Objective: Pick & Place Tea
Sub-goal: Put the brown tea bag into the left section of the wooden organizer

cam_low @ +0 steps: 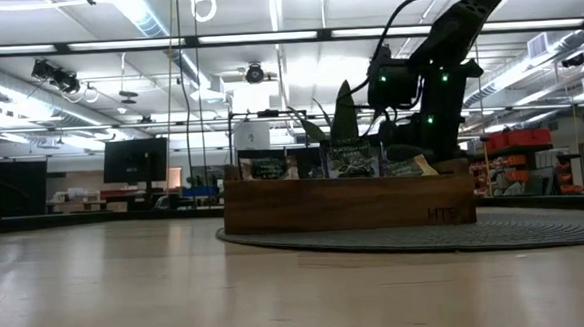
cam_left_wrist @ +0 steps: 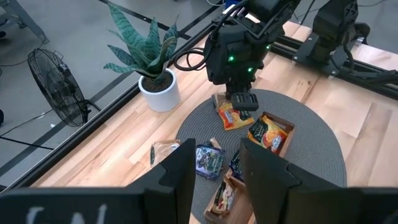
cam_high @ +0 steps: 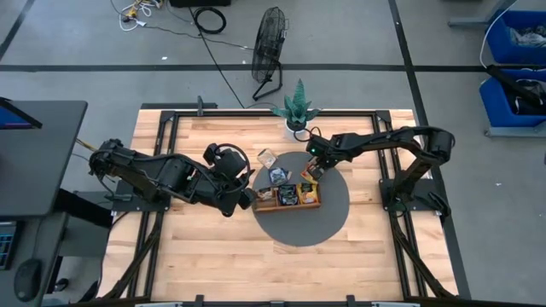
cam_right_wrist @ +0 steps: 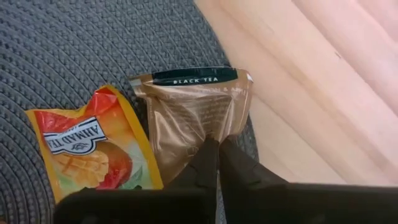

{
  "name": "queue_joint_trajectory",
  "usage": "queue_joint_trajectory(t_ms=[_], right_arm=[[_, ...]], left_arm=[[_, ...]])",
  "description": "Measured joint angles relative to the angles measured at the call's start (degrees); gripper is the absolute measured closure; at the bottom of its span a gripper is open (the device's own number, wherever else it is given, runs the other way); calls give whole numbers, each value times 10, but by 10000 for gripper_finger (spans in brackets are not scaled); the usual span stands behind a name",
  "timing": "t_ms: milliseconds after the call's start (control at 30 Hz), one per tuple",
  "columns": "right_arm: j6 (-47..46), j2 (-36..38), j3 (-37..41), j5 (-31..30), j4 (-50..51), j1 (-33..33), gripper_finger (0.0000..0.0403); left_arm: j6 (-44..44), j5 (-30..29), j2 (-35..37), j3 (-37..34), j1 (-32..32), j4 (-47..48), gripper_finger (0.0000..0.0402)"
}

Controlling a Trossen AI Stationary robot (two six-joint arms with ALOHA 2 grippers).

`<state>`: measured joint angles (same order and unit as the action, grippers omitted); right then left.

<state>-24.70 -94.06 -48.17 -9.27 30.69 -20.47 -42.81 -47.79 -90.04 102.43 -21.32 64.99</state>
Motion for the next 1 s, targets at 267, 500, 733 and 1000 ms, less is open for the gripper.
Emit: queue_joint_trajectory(t_ms=[267, 500, 733, 1000], right_arm=[[2, 80, 1, -8, 26, 2, 401], [33, 193, 1, 42, 51, 5, 402], [55, 327, 1, 350, -49, 14, 403], [-99, 380, 0, 512, -264, 16, 403]], left_arm=[[3, 0, 0, 0, 0, 0, 271], [35, 0, 0, 0, -2, 0, 271], [95, 0, 0, 0, -2, -9, 271], [340, 0, 0, 0, -1, -125, 271]])
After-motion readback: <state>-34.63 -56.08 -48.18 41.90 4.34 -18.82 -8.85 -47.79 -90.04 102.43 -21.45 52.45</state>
